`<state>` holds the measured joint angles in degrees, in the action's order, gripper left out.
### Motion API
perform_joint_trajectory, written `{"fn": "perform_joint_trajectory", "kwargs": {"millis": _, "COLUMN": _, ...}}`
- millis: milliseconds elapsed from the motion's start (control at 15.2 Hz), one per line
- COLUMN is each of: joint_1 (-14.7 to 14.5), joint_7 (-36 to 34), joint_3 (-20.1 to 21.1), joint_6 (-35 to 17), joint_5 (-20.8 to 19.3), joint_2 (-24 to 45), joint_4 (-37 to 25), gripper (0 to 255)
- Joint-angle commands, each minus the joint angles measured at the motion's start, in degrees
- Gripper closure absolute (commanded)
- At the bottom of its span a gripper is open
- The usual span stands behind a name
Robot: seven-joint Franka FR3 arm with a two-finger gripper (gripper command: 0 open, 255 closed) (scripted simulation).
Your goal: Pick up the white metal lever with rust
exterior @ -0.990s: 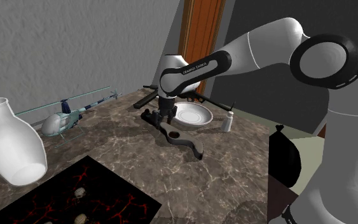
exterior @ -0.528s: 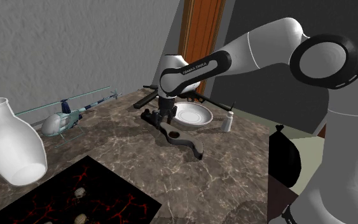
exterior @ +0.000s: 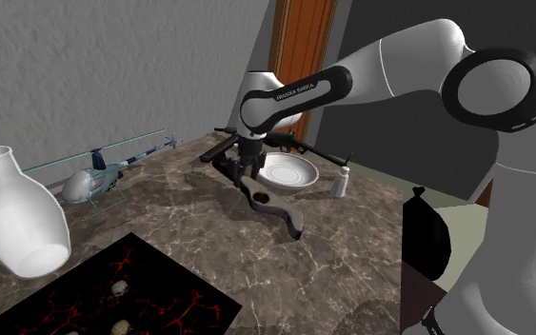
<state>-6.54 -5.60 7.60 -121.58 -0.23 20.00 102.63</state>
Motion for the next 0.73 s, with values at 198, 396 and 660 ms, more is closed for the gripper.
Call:
{"fn": "perform_joint_trajectory", "kwargs": {"millis": 198, "joint_1": 0.0, "joint_7": 0.0, "joint_3": 0.1, "joint_6": 3.1, "joint_5": 0.2, "joint_2": -1.5, "joint_4": -1.6, "gripper": 255}}
{"fn": "perform_joint_trajectory", "kwargs": {"millis": 396, "joint_1": 0.1, "joint_7": 0.0, "joint_3": 0.1, "joint_6": 5.2, "joint_5": 0.3, "joint_2": -2.3, "joint_4": -2.9, "gripper": 255}}
{"fn": "perform_joint_trajectory", "kwargs": {"millis": 660, "joint_1": 0.1, "joint_7": 0.0, "joint_3": 0.2, "joint_6": 6.6, "joint_5": 0.4, "joint_2": -2.8, "joint_4": -3.8, "gripper": 255}}
